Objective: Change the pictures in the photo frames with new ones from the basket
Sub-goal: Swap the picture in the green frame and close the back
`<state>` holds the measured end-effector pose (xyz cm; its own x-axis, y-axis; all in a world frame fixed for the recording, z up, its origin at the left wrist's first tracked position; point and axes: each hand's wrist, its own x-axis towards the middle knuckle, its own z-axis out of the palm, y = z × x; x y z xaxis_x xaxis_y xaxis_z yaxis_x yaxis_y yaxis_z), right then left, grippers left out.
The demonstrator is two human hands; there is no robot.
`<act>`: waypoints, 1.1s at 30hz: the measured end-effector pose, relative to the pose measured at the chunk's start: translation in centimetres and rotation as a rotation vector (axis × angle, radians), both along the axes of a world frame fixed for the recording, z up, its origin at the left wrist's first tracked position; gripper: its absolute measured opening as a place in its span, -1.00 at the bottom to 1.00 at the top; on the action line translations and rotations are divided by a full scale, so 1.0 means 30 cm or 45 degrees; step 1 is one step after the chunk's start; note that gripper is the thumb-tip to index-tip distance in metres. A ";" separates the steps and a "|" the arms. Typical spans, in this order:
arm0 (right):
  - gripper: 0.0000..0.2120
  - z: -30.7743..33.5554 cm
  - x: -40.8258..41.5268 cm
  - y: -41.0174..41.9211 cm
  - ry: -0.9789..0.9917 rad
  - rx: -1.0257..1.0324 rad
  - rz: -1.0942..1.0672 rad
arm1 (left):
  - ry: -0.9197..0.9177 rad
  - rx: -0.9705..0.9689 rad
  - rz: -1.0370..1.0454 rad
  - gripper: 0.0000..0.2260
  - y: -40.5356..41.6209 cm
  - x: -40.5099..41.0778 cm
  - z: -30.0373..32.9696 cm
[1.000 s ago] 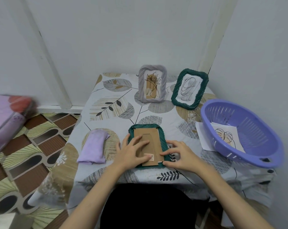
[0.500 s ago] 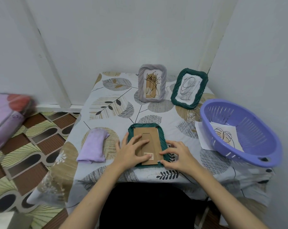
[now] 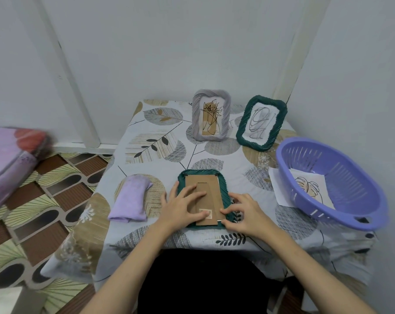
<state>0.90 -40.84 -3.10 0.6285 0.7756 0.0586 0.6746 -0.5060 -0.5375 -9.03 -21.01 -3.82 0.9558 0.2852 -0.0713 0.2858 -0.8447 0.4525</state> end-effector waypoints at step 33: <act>-0.38 0.000 -0.066 0.041 0.093 0.049 -0.201 | -0.049 -0.110 -0.023 -0.29 0.013 -0.007 -0.004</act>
